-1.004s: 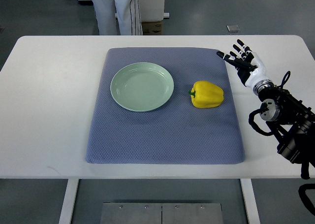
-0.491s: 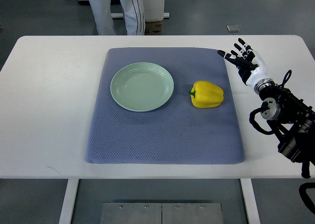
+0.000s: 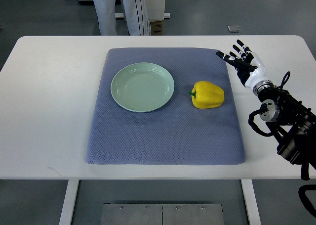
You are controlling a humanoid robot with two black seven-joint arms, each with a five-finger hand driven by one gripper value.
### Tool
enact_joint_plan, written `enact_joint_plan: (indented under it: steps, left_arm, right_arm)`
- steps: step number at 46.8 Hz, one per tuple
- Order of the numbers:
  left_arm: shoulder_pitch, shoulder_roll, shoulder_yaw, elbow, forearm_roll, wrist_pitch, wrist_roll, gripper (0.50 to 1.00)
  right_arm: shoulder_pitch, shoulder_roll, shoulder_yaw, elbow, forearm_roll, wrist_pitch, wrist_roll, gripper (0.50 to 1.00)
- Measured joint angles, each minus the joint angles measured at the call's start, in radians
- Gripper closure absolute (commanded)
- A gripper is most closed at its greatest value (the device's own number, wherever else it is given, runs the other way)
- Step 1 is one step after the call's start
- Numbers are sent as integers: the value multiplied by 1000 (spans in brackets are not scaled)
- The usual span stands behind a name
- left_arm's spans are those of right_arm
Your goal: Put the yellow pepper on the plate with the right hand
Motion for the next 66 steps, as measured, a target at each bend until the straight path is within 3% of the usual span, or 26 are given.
enact_joint_plan:
  steps: [32, 66]
  left_arm:
    - [0, 0, 0, 0, 0, 0, 0, 500]
    - [0, 0, 0, 0, 0, 0, 0, 500]
  right_arm:
    - [9, -9, 1, 1, 3, 14, 0, 500]
    - [66, -98, -209, 25, -8, 23, 95, 500]
